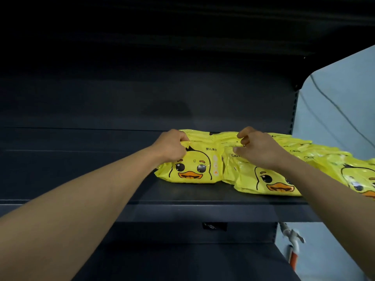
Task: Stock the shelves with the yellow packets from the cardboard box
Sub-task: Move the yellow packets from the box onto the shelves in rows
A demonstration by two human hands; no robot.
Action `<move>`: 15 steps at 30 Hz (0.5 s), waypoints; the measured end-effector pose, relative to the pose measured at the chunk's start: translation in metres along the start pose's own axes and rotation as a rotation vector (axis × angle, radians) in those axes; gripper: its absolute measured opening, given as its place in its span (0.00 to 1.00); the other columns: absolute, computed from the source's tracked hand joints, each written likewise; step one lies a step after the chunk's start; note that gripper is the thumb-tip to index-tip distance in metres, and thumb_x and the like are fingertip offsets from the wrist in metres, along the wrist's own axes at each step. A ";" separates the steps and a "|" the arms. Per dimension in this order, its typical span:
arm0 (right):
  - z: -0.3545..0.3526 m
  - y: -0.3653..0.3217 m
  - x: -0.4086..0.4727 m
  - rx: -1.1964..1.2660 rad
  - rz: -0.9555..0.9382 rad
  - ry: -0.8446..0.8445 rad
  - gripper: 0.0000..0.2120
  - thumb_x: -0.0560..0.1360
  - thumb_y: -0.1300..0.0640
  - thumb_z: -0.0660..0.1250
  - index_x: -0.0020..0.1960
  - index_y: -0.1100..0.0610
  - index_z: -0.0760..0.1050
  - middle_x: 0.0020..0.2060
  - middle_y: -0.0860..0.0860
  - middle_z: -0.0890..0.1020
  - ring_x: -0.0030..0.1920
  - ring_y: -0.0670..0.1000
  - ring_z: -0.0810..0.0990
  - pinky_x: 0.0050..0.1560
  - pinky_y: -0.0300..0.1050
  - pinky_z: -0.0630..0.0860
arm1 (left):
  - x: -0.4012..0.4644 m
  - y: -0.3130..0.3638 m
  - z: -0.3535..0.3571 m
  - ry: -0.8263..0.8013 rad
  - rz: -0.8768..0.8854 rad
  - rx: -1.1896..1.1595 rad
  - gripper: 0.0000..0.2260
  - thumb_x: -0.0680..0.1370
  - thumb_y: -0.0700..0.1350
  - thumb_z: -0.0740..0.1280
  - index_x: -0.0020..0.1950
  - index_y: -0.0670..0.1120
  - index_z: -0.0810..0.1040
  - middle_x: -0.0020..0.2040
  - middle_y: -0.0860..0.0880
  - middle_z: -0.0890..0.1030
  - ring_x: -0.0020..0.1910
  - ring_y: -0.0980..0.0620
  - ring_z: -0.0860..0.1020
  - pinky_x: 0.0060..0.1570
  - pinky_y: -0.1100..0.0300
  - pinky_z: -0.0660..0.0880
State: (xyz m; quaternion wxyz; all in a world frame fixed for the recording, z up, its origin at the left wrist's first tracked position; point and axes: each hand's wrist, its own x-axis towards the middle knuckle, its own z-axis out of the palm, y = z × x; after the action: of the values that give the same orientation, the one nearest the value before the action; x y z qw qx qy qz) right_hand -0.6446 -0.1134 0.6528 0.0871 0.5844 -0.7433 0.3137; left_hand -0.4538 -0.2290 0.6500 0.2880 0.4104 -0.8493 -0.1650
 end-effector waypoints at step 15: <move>0.017 -0.046 -0.038 -0.111 -0.073 0.005 0.24 0.74 0.54 0.68 0.67 0.56 0.66 0.64 0.56 0.70 0.65 0.56 0.68 0.60 0.45 0.67 | -0.061 -0.048 -0.044 0.049 0.012 0.328 0.16 0.74 0.47 0.69 0.61 0.50 0.72 0.60 0.51 0.75 0.59 0.49 0.73 0.56 0.51 0.74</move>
State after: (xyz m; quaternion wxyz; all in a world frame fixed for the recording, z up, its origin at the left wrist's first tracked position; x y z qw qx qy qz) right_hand -0.5865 -0.0978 0.6373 0.1324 0.6045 -0.7377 0.2699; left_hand -0.3671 -0.2119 0.6375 0.2387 0.4506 -0.8601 -0.0124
